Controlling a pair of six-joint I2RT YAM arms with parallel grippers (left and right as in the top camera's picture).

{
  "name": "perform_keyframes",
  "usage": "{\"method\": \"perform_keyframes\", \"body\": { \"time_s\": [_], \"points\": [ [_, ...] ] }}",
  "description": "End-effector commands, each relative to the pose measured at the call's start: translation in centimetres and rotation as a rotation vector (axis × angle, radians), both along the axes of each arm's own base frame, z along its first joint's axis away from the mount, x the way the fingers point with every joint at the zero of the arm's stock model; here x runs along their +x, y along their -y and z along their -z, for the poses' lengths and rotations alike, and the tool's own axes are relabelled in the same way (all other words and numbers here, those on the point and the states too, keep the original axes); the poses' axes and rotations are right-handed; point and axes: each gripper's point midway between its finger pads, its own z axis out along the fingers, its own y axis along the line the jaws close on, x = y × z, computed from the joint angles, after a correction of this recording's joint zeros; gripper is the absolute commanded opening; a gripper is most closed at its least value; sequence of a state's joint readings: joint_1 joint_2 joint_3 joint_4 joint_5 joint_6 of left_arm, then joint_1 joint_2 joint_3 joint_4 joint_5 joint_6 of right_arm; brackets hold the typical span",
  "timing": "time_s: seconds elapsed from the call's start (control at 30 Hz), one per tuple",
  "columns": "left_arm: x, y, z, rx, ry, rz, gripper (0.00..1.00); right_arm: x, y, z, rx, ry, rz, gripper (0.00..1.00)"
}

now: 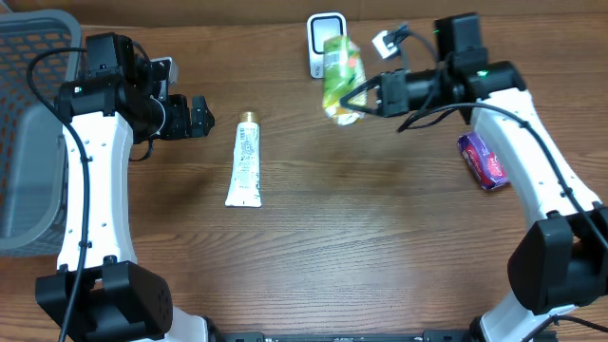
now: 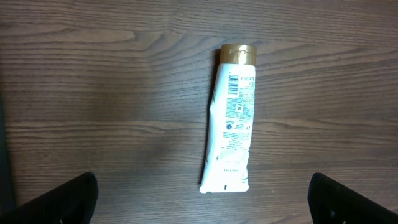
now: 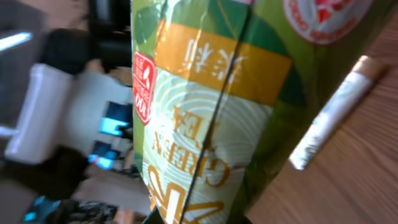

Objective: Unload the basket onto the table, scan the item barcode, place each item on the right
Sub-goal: 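Lift the green tea carton and hold it before the scanner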

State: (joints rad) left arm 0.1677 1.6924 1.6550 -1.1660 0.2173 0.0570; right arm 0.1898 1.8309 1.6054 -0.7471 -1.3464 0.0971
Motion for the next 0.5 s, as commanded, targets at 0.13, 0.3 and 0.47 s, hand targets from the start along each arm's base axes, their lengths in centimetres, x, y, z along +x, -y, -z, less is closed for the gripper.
{"method": "perform_keyframes", "body": {
  "time_s": [0.13,0.3,0.47],
  "points": [
    [-0.30,0.16,-1.16,-0.008,0.030,-0.009,0.99,-1.37,1.97,-4.10,0.181,0.034,-0.088,0.04],
    [-0.30,0.16,-1.16,-0.008,0.030,-0.009,1.00,-1.25,1.99,-4.18,0.183,0.051,-0.089,0.04],
    [-0.30,0.16,-1.16,-0.008,0.030,-0.009,1.00,-1.18,1.98,-4.24,0.183,0.060,-0.090,0.04]
  ]
}}
